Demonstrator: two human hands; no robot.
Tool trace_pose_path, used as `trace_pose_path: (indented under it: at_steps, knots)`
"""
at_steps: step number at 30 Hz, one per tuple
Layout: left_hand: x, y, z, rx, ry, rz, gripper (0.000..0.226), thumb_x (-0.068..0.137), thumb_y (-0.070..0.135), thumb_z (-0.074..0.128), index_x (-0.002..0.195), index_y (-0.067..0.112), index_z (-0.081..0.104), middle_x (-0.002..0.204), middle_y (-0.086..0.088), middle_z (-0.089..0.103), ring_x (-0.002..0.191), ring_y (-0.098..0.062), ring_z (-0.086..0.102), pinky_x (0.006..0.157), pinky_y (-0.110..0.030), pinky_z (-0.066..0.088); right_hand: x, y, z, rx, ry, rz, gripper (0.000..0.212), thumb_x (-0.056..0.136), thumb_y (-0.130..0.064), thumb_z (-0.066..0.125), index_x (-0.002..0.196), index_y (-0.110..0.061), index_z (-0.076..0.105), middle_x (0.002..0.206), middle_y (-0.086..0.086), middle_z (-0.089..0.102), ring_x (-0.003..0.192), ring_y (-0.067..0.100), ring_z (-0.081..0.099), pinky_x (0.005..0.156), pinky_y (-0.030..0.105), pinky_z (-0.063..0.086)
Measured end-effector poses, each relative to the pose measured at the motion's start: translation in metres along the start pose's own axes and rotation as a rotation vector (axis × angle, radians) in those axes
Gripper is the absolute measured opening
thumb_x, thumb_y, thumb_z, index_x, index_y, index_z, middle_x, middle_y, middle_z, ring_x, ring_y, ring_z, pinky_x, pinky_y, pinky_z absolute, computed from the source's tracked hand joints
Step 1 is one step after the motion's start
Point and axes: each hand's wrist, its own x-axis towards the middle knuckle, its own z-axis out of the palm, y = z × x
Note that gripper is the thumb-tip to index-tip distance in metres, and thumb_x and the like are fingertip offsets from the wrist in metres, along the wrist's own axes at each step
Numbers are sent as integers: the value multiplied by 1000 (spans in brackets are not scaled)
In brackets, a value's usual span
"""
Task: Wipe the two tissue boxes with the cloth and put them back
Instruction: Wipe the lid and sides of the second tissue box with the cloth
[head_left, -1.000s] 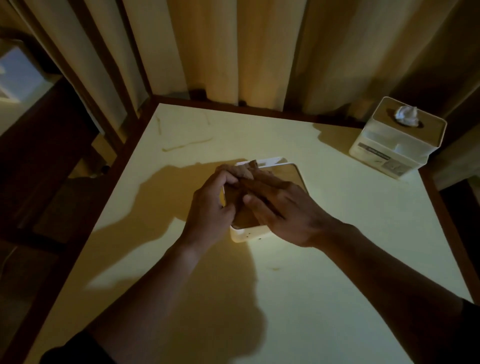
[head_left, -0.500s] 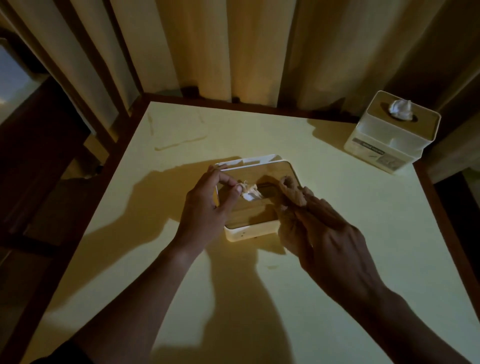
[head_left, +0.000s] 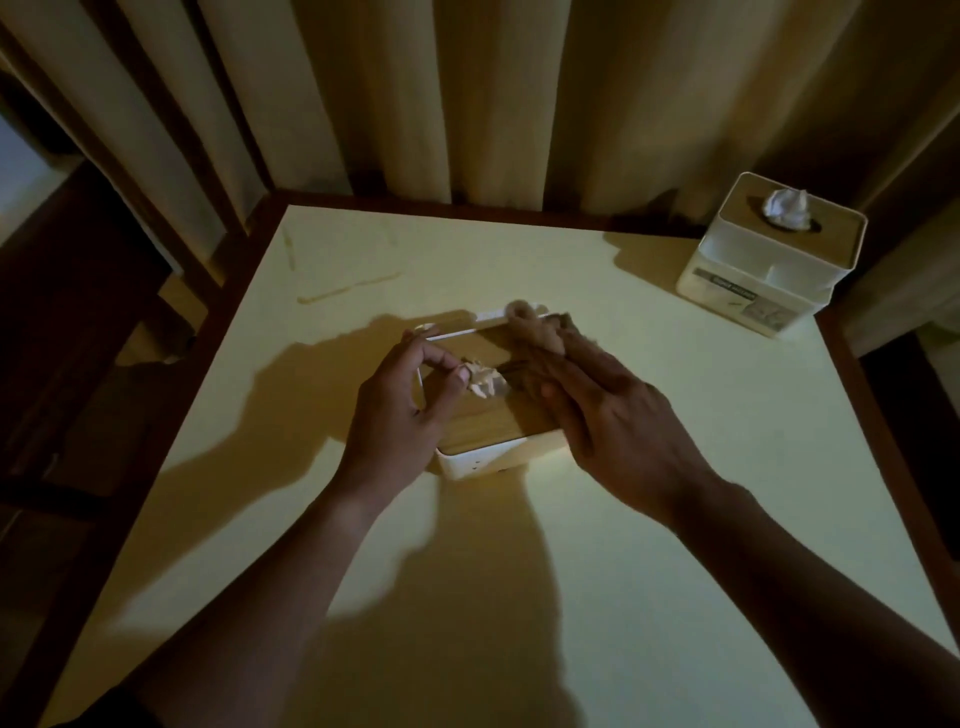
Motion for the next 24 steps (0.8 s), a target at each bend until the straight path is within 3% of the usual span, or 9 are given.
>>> trace_pose_path:
  at_steps: [3, 6, 11, 14, 16, 19, 22, 24]
  knots:
    - [-1, 1, 1, 5, 7, 12, 7, 97, 20, 69, 93, 22, 64, 118, 24, 63, 119, 14, 53, 91, -11, 39, -30, -9, 6, 22, 111, 62, 51, 113, -26, 44, 163, -18, 42, 166, 11, 45, 146, 30, 54, 101, 35, 53]
    - [1, -1, -2, 16, -38, 2, 5, 97, 23, 69, 96, 23, 64, 135, 24, 59, 130, 10, 49, 100, -12, 37, -54, -26, 14, 28, 198, 81, 48, 109, -21, 50, 157, -12, 52, 157, 12, 55, 146, 28, 52, 113, 39, 47]
    - [28, 9, -14, 235, -268, 34, 5, 102, 26, 60, 99, 29, 58, 161, -1, 42, 148, -1, 28, 101, 2, 22, -53, -43, 17, 53, 251, 133, 41, 108, -9, 58, 148, -4, 61, 145, 13, 67, 137, 27, 60, 113, 38, 52]
    - [38, 19, -9, 341, -276, 54, 2, 105, 28, 54, 105, 28, 56, 159, 0, 44, 150, -12, 32, 105, -21, 31, -51, -54, 17, 51, 254, 142, 39, 100, -1, 71, 139, -4, 68, 137, 14, 71, 130, 26, 60, 108, 37, 53]
    - [38, 25, -1, 344, -234, 73, 6, 107, 30, 50, 109, 27, 56, 153, 5, 47, 143, -15, 41, 101, -27, 36, -53, -61, 17, 89, 255, 123, 26, 100, -2, 71, 126, -6, 73, 132, 12, 73, 126, 22, 60, 105, 36, 55]
    - [39, 30, 9, 346, -240, 156, 12, 107, 34, 47, 113, 28, 54, 155, 5, 47, 141, -22, 45, 106, -42, 44, -60, -68, 16, 260, 300, 154, 22, 106, -8, 62, 126, -10, 72, 120, 4, 73, 100, 16, 65, 84, 33, 61]
    - [39, 32, 17, 364, -256, 204, 14, 108, 38, 43, 117, 30, 51, 138, 9, 60, 122, -25, 57, 95, -55, 52, -69, -71, 10, 614, 460, 421, 24, 112, -18, 54, 127, -23, 72, 91, -7, 72, 75, 13, 67, 62, 42, 61]
    - [38, 34, 22, 395, -252, 257, 13, 109, 34, 45, 115, 25, 51, 123, 8, 65, 109, -9, 55, 96, -59, 50, -69, -68, 6, 847, 596, 661, 26, 114, -22, 51, 119, -31, 76, 79, -6, 72, 71, 17, 71, 60, 47, 60]
